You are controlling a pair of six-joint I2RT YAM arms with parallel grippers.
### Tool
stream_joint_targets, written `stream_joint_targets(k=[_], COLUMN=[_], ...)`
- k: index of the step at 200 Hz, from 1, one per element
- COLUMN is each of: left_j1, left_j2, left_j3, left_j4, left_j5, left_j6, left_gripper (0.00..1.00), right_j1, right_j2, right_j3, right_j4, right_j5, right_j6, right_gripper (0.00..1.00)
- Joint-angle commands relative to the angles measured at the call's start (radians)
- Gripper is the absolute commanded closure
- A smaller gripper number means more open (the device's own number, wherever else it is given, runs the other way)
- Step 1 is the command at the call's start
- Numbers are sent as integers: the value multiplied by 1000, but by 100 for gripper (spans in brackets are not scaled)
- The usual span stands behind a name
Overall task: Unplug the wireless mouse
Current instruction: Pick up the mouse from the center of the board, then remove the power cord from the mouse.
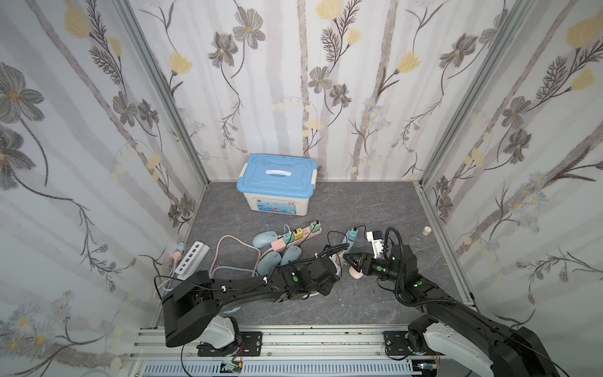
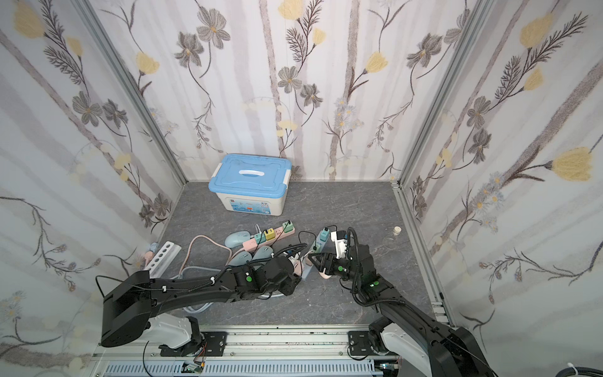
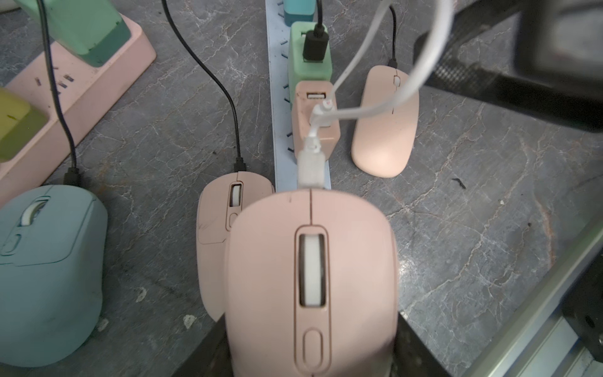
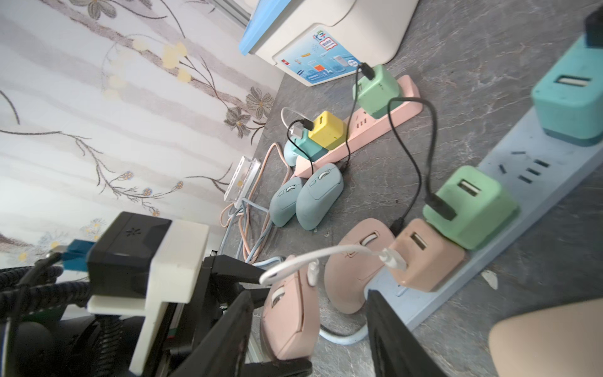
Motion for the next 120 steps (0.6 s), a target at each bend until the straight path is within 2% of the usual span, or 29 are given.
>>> stream_joint_targets(k=[1,40,79,120], left_j1=[1,1,0,0], left_j2=[-46,-128,-143,-159], left_j3=[-36,-81,-92,-101], left_j4=[75,96,99,105], left_j5=[40,87,92,82], left_j6=[30,41,45,45], left_gripper=[100,100,100,100], right_j1=[29,73,121,147], right_j2=[16,36,76,113], right_j3=[17,18,39,42], right_j4=[81,104,131,161], right_j5=[37,52,63,115], right_j6=[27,60,90,160], right_gripper=[45,47,48,59])
